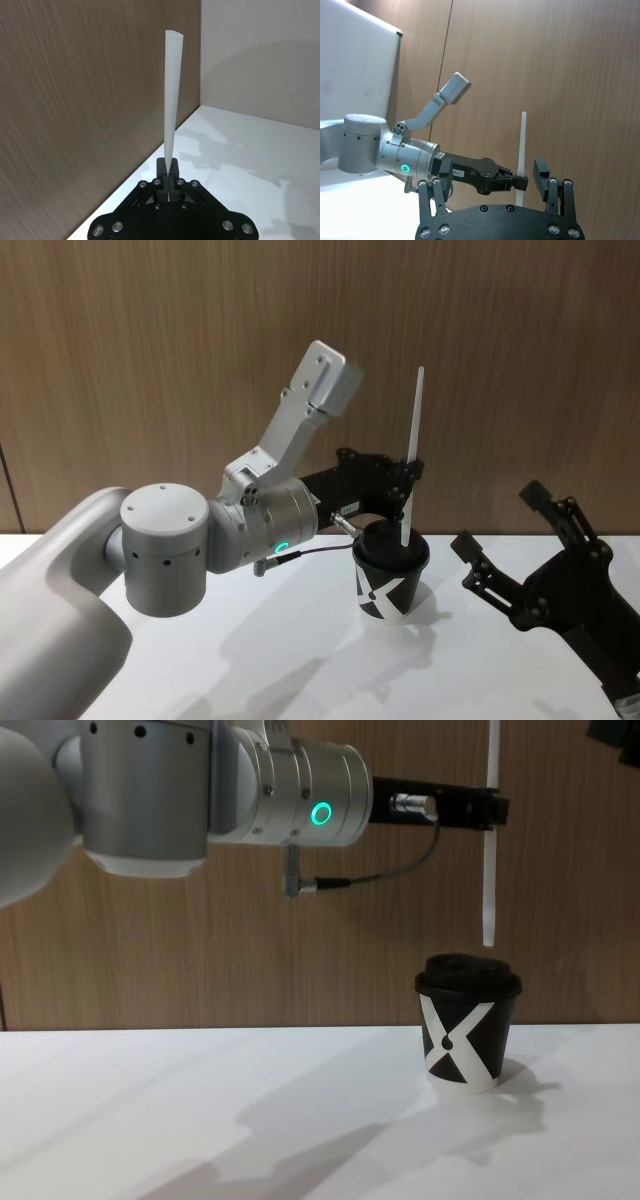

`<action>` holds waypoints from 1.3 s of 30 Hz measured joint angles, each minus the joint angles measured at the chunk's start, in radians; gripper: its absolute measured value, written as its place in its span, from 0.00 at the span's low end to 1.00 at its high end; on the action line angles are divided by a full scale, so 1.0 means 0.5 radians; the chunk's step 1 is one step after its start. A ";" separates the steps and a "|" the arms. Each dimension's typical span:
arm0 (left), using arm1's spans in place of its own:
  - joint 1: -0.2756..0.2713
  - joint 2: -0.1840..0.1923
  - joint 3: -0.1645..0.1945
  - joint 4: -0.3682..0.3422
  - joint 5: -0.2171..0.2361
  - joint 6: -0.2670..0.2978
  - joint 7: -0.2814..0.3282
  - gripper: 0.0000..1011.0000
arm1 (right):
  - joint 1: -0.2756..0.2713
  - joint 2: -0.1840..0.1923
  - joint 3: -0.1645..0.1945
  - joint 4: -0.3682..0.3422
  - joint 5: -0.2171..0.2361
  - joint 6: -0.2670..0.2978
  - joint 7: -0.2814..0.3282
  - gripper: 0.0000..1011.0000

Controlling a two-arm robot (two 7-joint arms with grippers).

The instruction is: Pick up the straw with one hand, pass it to the other hand, and insert it into the cup.

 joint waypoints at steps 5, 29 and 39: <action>-0.009 -0.015 0.003 0.039 0.016 -0.017 -0.012 0.01 | 0.000 0.000 0.000 0.000 0.000 0.000 0.000 0.99; -0.066 -0.096 0.006 0.256 0.089 -0.127 -0.090 0.01 | 0.000 0.000 0.000 0.000 0.000 0.000 0.000 0.99; -0.086 -0.130 0.004 0.331 0.105 -0.148 -0.124 0.01 | 0.000 0.000 0.000 0.000 0.000 0.000 0.000 0.99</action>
